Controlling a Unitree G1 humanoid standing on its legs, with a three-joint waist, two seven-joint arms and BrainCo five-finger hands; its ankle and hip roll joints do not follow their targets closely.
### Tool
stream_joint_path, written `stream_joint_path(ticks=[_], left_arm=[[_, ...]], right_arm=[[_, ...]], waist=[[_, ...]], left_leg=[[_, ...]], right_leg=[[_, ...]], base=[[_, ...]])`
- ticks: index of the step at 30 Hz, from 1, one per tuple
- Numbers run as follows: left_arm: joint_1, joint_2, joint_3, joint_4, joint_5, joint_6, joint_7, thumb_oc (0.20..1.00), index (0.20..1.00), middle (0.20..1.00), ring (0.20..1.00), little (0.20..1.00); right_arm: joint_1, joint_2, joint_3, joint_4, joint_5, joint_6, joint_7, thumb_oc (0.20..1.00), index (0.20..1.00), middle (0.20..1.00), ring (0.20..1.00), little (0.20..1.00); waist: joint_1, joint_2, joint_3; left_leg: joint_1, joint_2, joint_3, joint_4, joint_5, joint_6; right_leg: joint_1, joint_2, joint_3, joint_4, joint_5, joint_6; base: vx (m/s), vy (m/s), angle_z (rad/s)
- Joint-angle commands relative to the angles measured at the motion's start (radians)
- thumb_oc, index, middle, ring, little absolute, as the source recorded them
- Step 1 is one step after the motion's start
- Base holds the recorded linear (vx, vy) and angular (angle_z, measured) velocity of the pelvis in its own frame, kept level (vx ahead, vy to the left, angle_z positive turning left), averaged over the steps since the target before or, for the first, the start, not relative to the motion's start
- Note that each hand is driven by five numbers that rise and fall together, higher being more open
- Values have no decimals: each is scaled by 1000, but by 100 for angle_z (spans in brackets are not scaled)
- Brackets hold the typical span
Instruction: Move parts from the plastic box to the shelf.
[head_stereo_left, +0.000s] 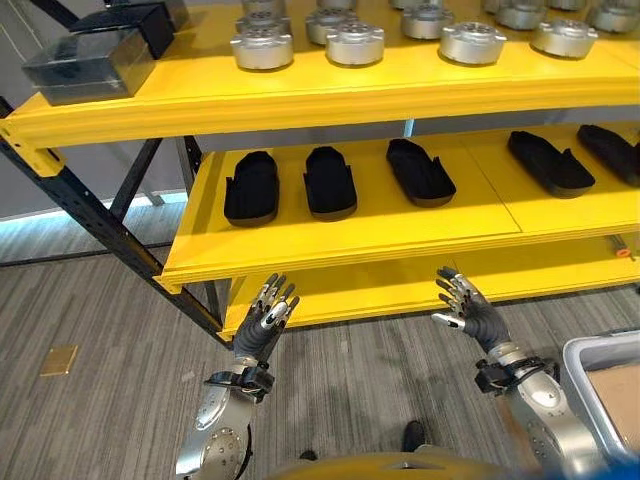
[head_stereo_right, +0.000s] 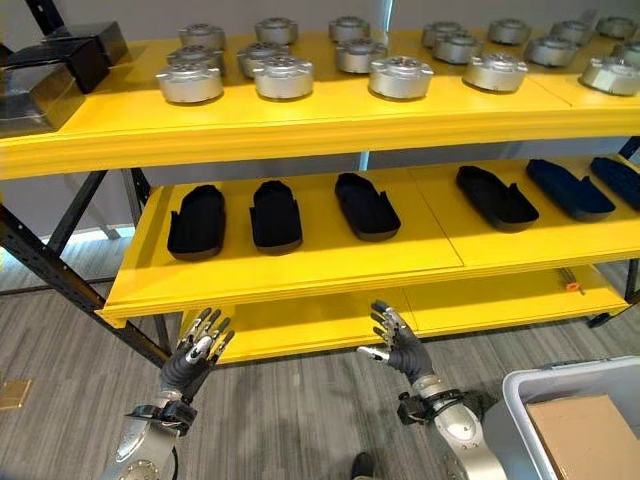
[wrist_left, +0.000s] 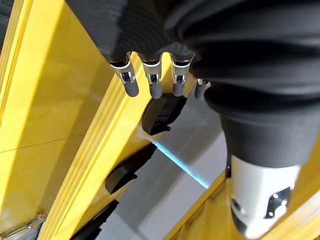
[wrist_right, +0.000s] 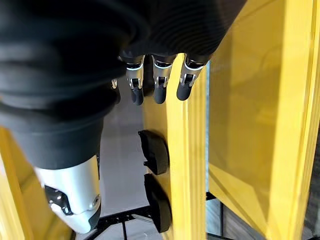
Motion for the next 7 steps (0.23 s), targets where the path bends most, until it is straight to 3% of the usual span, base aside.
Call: stream_joint_path(ticks=[1,7], left_arm=[[-24,32,26,-23,58,-56,13,1000,1000,1000,1000,1000],[-24,37,57,-1,117,-69,43,1000,1000,1000,1000,1000]], right_arm=[[-86,-29,-6,-1,50,-31,-7,1000,1000,1000,1000,1000],[-100,2,5,30,84,-16,-6,1000,1000,1000,1000,1000]], waist=[[19,18,-19],[26,-7,-23]], left_leg=[[-60,68,-12,-16,111,-50],[-35,62,18,-15,89,-38]], right_leg=[[38,-68,28,106,-43,86],[42,-91,47,91,-19,105]], base=[[2,91,5],[16,51,-6]])
